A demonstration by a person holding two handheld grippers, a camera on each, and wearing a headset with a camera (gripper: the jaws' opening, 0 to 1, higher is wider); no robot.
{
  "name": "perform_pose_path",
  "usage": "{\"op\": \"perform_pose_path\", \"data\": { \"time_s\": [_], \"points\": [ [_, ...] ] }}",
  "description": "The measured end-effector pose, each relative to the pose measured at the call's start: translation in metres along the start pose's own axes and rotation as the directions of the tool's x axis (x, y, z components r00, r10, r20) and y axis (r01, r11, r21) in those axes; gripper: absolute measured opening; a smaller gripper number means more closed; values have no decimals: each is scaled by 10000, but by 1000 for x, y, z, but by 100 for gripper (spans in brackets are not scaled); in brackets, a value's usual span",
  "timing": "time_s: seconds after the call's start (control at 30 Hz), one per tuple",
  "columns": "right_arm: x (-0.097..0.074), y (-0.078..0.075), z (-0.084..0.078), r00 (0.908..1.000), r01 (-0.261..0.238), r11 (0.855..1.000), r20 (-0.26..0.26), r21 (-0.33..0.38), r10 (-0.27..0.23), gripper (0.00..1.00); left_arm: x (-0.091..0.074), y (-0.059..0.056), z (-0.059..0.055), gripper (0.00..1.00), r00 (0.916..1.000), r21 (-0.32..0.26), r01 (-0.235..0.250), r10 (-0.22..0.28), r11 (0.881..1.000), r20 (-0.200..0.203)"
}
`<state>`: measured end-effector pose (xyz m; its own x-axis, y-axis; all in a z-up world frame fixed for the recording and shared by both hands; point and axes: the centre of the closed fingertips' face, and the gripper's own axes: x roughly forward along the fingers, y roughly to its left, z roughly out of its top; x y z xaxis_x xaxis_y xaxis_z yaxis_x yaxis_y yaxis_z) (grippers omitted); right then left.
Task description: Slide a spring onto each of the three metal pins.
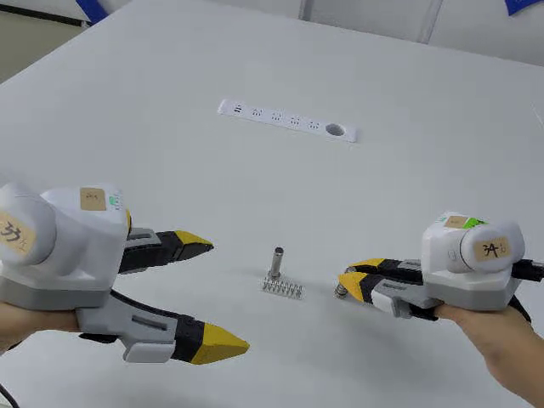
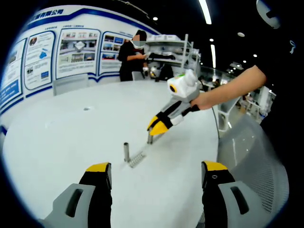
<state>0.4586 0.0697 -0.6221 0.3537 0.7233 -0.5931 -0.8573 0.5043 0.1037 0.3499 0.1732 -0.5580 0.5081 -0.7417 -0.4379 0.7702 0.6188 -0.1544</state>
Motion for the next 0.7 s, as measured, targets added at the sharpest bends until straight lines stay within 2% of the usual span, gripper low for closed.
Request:
{"op": "perform_pose_path", "data": {
  "time_s": [0.1, 0.2, 0.23, 0.27, 0.33, 0.37, 0.43, 0.53, 0.57, 0.7],
  "points": [
    [-1, 1, 1, 10000, 59, 10000, 12, -8, -59, 12, 0, -1, 1, 79, 10000, 21, 44, -44, 10000, 17],
    [-4, -2, 4, 9993, 363, 9993, 79, -67, -362, 17, -1, -2, 1, 79, 10000, 49, 77, -77, 10000, 14],
    [-7, -6, 7, 9978, 636, 9977, 188, -239, -632, 17, -1, -1, 0, 79, 10000, 49, 67, -67, 10000, 9],
    [-9, -4, 9, 9982, 554, 9982, 248, -211, -549, 17, -2, -1, 0, 79, 10000, 55, 66, -66, 10000, 6],
    [-15, -6, 22, 9941, 876, 9956, 675, -338, -852, 17, -3, -1, 1, 79, 10000, 75, 60, -61, 10000, 64],
    [-18, -4, 27, 9933, 874, 9953, 801, -417, -839, 17, -3, 0, 1, 79, 9999, 89, 44, -45, 10000, 97],
    [-22, 2, 38, 9920, 749, 9966, 1048, -340, -710, 17, -4, 1, 0, 79, 9999, 48, 41, -41, 10000, 135],
    [-23, 19, 50, 9929, 192, 9982, 1182, -560, -125, 17, -4, 5, 0, 78, 9999, 62, -6, 5, 10000, 144],
    [-20, 28, 53, 9938, -78, 9980, 1104, -622, 147, 17, -4, 6, 0, 78, 9999, 66, -27, 26, 10000, 148],
    [-9, 49, 55, 9948, -627, 9908, 727, -1197, 718, 18, -3, 7, 1, 78, 9997, 107, -27, 24, 9999, 229]
  ]
}}
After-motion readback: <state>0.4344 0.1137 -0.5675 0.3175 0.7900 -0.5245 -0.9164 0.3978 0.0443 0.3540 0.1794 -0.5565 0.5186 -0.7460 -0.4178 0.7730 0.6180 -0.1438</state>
